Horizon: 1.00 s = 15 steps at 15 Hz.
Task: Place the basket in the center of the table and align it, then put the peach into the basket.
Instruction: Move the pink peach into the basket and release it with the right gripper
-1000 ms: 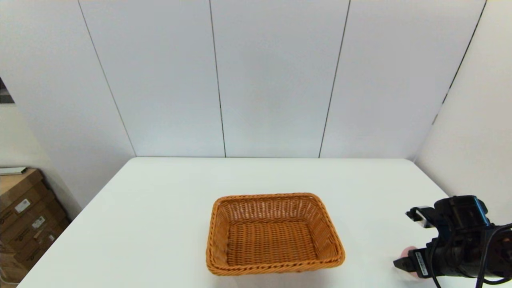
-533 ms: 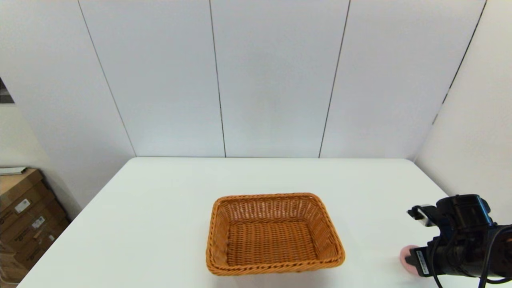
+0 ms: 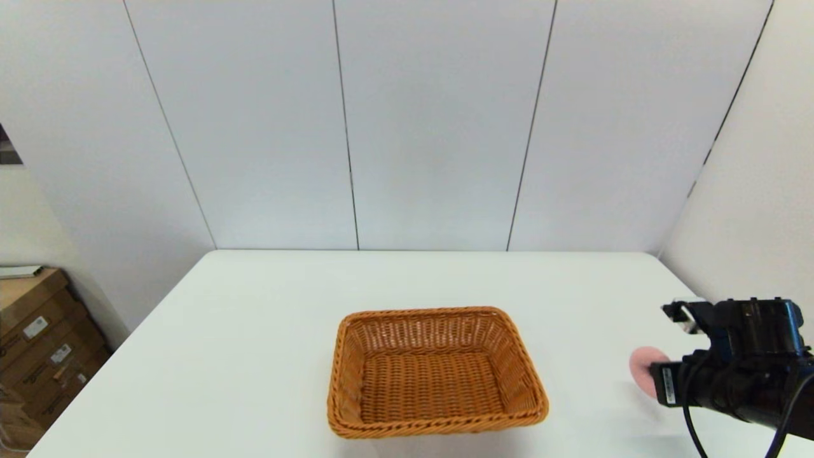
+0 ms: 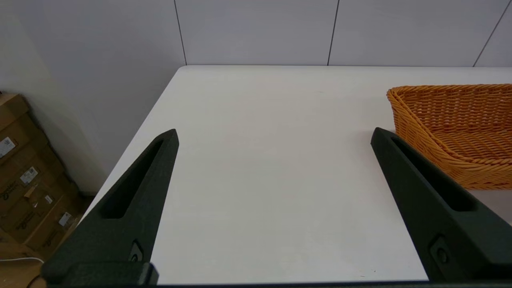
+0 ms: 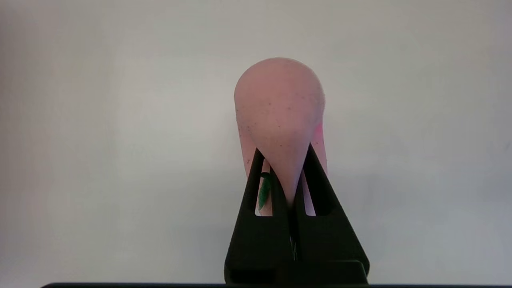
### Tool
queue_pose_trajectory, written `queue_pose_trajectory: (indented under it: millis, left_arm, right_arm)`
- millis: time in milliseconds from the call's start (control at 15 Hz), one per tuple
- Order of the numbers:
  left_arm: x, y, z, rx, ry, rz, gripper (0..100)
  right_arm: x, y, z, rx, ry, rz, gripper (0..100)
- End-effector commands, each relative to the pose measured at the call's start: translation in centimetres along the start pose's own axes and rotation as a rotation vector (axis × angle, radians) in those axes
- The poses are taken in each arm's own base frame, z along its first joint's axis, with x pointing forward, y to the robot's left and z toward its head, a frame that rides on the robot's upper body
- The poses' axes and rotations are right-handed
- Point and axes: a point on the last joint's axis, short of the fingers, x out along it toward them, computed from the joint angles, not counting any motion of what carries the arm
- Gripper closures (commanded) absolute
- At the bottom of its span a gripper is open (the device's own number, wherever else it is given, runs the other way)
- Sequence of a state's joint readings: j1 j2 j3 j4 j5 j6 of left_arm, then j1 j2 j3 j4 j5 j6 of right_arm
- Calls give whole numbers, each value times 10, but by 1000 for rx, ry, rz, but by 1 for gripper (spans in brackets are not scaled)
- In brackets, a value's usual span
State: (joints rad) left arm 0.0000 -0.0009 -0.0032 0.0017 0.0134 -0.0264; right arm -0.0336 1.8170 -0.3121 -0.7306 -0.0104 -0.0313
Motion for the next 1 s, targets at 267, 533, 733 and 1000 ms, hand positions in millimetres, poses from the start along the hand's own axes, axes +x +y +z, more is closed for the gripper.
queue_pose_trajectory:
  millis: [267, 533, 733, 1000]
  left_arm:
    - [0, 0, 0, -1, -1, 0, 0]
    - [0, 0, 0, -1, -1, 0, 0]
    - [0, 0, 0, -3, -1, 0, 0]
    - [0, 0, 0, -18, -1, 2, 0]
  right_arm:
    - [-30, 85, 48, -85, -261, 282, 100]
    - [-46, 135, 61, -175, -324, 435, 100]
    - [-58, 169, 62, -237, -280, 522, 100]
    - [-52, 197, 54, -299, -233, 570, 100]
